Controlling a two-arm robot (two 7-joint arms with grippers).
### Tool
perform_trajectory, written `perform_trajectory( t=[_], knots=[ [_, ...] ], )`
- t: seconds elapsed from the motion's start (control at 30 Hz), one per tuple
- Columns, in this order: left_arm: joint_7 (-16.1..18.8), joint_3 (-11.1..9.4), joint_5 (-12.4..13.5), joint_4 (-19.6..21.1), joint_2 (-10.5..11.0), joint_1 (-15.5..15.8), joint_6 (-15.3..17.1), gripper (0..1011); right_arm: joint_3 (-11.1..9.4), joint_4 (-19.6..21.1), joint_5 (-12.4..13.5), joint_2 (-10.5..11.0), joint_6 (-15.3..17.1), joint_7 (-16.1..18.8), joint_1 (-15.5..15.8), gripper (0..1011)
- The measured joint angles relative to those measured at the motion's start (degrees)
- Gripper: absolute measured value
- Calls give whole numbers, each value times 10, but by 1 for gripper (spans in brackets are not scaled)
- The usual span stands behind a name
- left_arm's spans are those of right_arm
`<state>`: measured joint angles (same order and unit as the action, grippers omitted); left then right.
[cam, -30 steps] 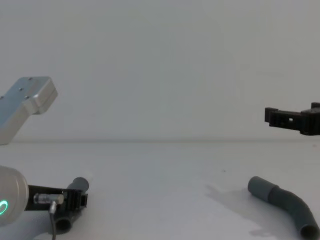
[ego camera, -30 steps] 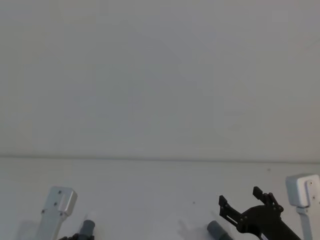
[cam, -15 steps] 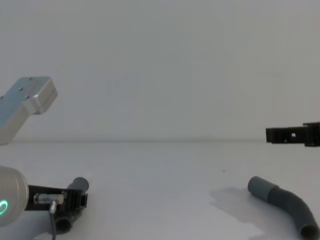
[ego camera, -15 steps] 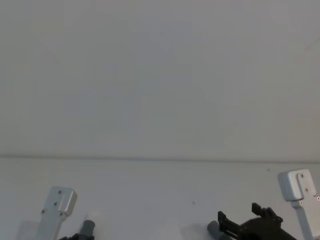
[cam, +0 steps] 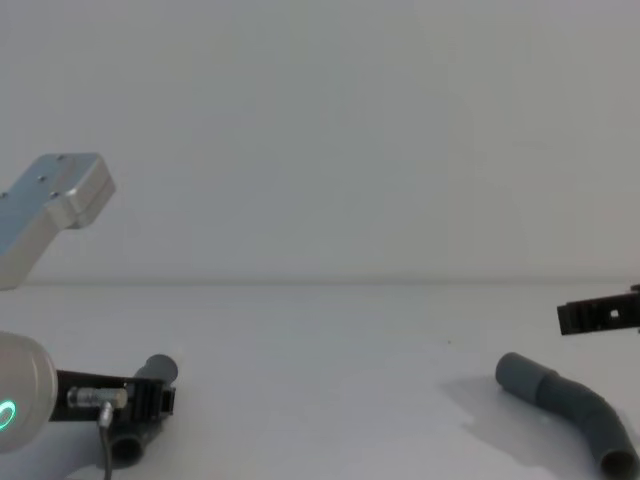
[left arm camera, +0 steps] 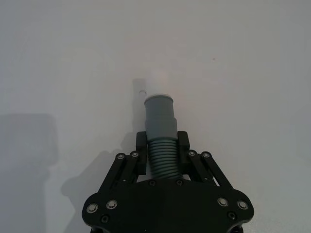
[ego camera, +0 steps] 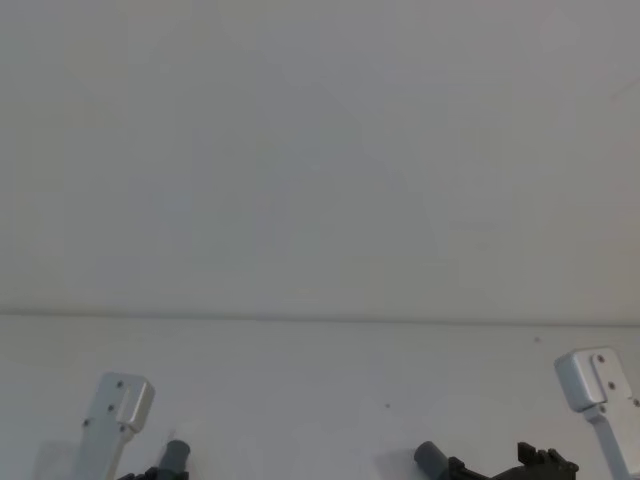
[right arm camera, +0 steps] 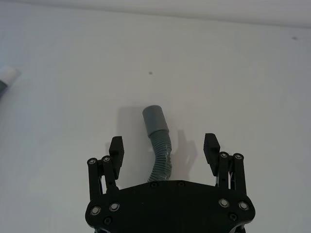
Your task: Use both hands to pick up one end of the pipe from the table, align the ends, and insert them.
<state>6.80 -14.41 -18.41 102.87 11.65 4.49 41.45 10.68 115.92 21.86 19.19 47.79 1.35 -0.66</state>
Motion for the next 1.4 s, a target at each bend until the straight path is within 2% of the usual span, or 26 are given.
perform_trajectory(
  t=[0.2, 0.9, 1.4],
  knots=[
    [0, 0, 0, 0, 0, 0, 0, 331, 1, -4, -3, -2, 15, -4, -5, 1001],
    [0, 0, 0, 0, 0, 0, 0, 331, 18, -39, -22, 6, 10, 14, -26, 1001],
    [0, 0, 0, 0, 0, 0, 0, 331, 26, -59, -25, 0, 18, 25, -32, 1001]
  ],
)
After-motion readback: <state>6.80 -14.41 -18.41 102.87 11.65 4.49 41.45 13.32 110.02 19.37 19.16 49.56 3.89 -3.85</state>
